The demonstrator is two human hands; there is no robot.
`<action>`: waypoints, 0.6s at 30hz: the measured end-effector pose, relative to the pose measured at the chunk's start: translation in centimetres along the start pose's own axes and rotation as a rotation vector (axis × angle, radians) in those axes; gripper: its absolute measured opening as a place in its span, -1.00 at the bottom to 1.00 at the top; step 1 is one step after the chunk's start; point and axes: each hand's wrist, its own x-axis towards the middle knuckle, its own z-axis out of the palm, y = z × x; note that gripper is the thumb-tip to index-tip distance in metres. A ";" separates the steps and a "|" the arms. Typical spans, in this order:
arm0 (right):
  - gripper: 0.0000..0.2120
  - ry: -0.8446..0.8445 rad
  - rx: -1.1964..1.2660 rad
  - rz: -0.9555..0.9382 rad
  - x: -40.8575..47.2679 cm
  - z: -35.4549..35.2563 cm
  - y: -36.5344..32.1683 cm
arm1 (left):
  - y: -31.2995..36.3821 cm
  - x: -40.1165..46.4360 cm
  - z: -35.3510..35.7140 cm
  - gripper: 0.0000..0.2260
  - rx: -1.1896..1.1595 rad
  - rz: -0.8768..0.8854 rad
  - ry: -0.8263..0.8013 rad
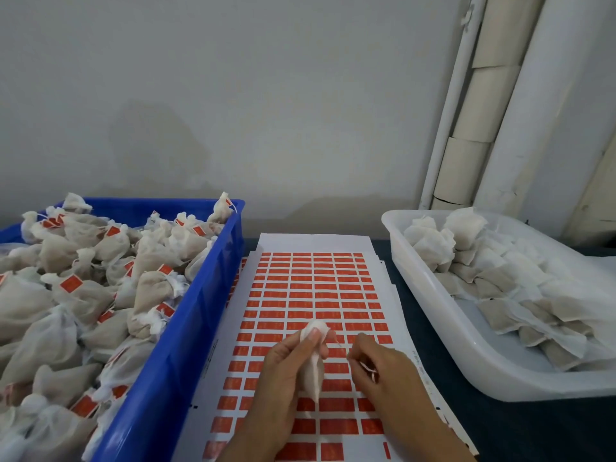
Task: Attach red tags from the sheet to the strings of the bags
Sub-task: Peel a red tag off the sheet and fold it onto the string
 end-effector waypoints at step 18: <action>-0.91 0.216 -0.088 -0.559 -0.3 -1.1 -1.7 | -1.8 0.4 -0.2 -0.88 0.503 0.323 -0.015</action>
